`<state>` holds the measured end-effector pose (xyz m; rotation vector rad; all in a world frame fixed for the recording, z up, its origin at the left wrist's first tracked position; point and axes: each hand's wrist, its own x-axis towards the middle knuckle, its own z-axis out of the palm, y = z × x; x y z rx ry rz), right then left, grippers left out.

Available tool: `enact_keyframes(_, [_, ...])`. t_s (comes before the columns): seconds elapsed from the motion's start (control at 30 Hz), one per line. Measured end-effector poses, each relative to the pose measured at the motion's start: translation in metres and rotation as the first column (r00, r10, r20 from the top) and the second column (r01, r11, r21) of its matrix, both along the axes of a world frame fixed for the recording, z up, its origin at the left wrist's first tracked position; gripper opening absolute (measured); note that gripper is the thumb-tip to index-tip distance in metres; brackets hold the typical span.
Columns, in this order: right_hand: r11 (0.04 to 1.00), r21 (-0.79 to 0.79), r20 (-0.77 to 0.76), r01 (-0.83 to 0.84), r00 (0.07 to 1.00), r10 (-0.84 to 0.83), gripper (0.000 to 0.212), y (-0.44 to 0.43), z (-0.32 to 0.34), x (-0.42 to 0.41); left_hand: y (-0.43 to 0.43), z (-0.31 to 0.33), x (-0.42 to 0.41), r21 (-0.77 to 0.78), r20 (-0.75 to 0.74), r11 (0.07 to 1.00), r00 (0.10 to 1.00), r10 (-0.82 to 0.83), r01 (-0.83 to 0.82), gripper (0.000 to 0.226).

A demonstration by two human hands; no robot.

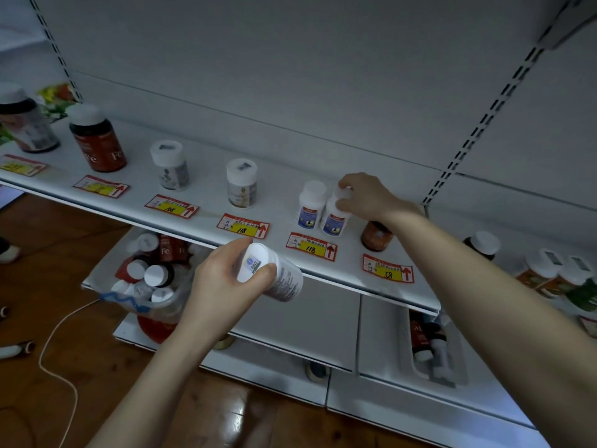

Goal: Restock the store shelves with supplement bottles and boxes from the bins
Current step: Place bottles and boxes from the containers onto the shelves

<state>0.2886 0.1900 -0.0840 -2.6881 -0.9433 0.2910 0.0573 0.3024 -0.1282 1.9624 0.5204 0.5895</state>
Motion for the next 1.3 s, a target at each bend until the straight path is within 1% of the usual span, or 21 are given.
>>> enact_keyframes(0.2, [1.0,-0.013,-0.011,-0.014,1.0,0.014,0.047,0.001,-0.005,0.006,-0.001,0.0,0.006,-0.049,-0.002,0.999,1.0,0.008,-0.008,0.024])
enact_keyframes(0.23, [1.0,-0.023,-0.006,-0.02,1.0,0.02,0.048,0.001,-0.005,0.006,-0.001,-0.001,0.007,-0.062,-0.003,0.998,1.0,0.009,-0.009,0.028])
enact_keyframes(0.3, [0.998,-0.049,-0.005,-0.035,0.999,0.034,0.05,0.001,-0.005,0.006,0.001,-0.004,0.008,-0.117,-0.006,0.993,1.0,0.004,-0.005,0.049])
enact_keyframes(0.33, [0.997,-0.065,-0.01,-0.04,0.999,0.04,0.052,0.0,-0.004,0.005,0.002,-0.005,0.009,-0.161,-0.001,0.987,1.0,0.002,-0.002,0.059])
enact_keyframes(0.37, [0.996,-0.072,-0.013,-0.045,0.999,0.044,0.054,-0.001,-0.003,0.003,0.002,-0.005,0.011,-0.22,0.012,0.976,1.0,0.008,-0.005,0.062])
enact_keyframes(0.4, [0.998,-0.054,-0.006,-0.043,0.999,0.042,0.056,-0.003,-0.002,0.001,0.002,-0.005,0.012,-0.29,0.031,0.957,0.999,0.017,-0.007,0.055])
enact_keyframes(0.43, [1.0,0.002,0.022,-0.028,0.999,0.028,0.054,-0.004,0.0,-0.004,0.002,-0.003,0.014,-0.37,0.052,0.929,0.998,0.038,-0.016,0.039])
enact_keyframes(0.5, [0.975,0.222,0.075,0.022,0.996,-0.04,0.042,-0.009,0.006,-0.019,0.002,0.001,0.017,-0.512,0.061,0.858,0.994,0.091,-0.047,0.008])
enact_keyframes(0.57, [0.894,0.447,-0.041,0.038,0.999,-0.021,0.023,-0.015,0.011,-0.04,0.001,0.004,0.021,-0.57,0.065,0.819,0.992,0.112,-0.056,0.011])
enact_keyframes(0.63, [0.839,0.543,-0.254,0.03,0.958,0.13,0.012,-0.022,0.013,-0.065,0.0,0.008,0.025,-0.589,0.076,0.806,0.989,0.13,-0.061,0.017])
enact_keyframes(0.7, [0.835,0.55,-0.384,0.017,0.893,0.235,0.017,-0.027,0.009,-0.082,-0.001,0.011,0.03,-0.579,0.081,0.813,0.987,0.137,-0.065,0.018])
enact_keyframes(0.77, [0.818,0.574,-0.421,0.038,0.871,0.255,0.025,-0.028,0.0,-0.087,-0.001,0.013,0.034,-0.574,0.086,0.817,0.986,0.14,-0.066,0.022])
enact_keyframes(0.87, [0.746,0.638,-0.509,0.193,0.832,0.22,0.014,-0.025,-0.004,-0.087,0.001,0.012,0.036,-0.63,0.136,0.777,0.984,0.114,-0.003,0.027])
enact_keyframes(0.93, [0.695,0.643,-0.623,0.322,0.748,0.23,0.011,-0.021,-0.004,-0.087,0.0,0.014,0.036,-0.693,0.196,0.715,0.978,0.066,0.091,0.024])
enact_keyframes(0.97, [0.686,0.635,-0.667,0.355,0.7,0.256,0.013,-0.02,-0.005,-0.087,0.0,0.015,0.036,-0.694,0.222,0.708,0.974,0.038,0.13,0.023])
enact_keyframes(1.03, [0.718,0.608,-0.703,0.339,0.649,0.289,0.018,-0.015,-0.007,-0.087,-0.001,0.016,0.038,-0.682,0.25,0.713,0.968,0.016,0.164,0.026])
enact_keyframes(1.1, [0.774,0.582,-0.673,0.251,0.683,0.285,0.02,-0.009,-0.008,-0.09,0.001,0.017,0.038,-0.69,0.262,0.713,0.961,0.088,0.123,0.022])
enact_keyframes(1.13, [0.796,0.577,-0.61,0.183,0.744,0.271,0.019,-0.006,-0.007,-0.09,0.003,0.017,0.038,-0.689,0.257,0.719,0.958,0.125,0.091,0.022])
enact_keyframes(1.2, [0.826,0.563,-0.376,0.028,0.899,0.225,0.021,0.003,-0.004,-0.089,0.009,0.018,0.036,-0.658,0.252,0.751,0.954,0.161,0.047,0.028])
enact_keyframes(1.23, [0.818,0.575,-0.293,-0.01,0.931,0.218,0.024,0.009,0.0,-0.089,0.012,0.017,0.035,-0.626,0.257,0.779,0.954,0.155,0.042,0.033])
enact_keyframes(1.3, [0.781,0.625,-0.289,-0.014,0.925,0.248,0.031,0.024,0.008,-0.092,0.017,0.017,0.032,-0.542,0.269,0.839,0.956,0.113,0.054,0.038])
